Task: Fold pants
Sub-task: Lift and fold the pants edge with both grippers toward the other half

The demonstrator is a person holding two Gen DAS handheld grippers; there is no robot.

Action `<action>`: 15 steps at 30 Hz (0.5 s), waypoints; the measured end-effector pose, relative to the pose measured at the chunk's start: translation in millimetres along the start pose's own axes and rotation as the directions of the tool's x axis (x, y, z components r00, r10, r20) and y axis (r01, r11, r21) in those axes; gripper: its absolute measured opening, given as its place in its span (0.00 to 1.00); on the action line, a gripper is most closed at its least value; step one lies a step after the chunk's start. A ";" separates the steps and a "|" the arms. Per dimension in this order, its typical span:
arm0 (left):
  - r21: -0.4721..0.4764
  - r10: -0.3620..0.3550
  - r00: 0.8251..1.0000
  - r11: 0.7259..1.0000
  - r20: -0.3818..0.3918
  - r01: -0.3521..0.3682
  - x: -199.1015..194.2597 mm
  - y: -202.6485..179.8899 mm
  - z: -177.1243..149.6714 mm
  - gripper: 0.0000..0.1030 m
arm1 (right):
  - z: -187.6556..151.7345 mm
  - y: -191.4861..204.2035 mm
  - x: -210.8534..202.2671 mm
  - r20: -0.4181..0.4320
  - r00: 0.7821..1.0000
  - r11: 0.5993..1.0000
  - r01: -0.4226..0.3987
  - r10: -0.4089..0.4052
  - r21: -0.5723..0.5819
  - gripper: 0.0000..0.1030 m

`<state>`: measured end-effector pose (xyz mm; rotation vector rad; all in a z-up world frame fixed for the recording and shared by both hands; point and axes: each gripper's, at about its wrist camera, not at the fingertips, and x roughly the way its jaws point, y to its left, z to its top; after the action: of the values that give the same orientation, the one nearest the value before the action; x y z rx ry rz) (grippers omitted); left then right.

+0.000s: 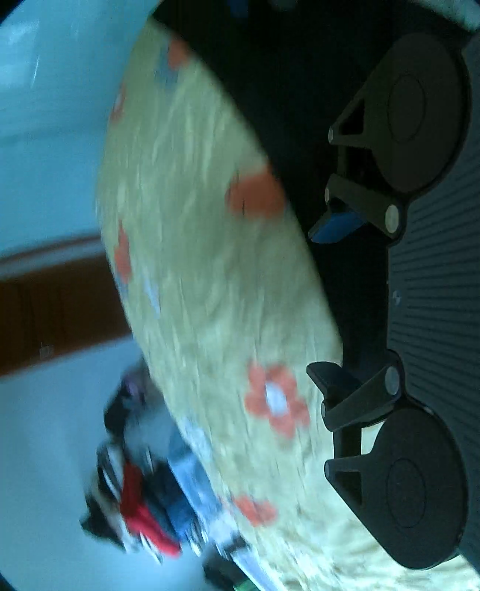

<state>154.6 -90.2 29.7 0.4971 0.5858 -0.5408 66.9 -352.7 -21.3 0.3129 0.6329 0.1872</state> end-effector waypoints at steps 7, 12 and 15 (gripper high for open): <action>0.148 0.020 1.000 0.989 -0.021 -0.017 6.3 -32.0 -21.1 0.80 | -11.7 23.1 13.5 -0.164 0.982 0.953 0.036 -0.089 -0.300 1.00; 0.176 -0.131 0.987 0.978 0.095 0.113 -37.3 -46.3 -37.3 0.83 | -8.6 30.1 5.3 -0.165 0.983 0.936 0.015 -0.078 -0.352 1.00; 0.250 -0.219 0.975 0.947 0.045 0.201 -44.0 -72.3 -47.5 0.81 | 7.2 27.5 6.6 -0.115 0.993 0.969 -0.021 -0.007 -0.247 1.00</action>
<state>62.2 -102.6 2.6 0.6491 0.5077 -0.8377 74.4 -326.8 -10.0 0.0631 0.7149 0.2901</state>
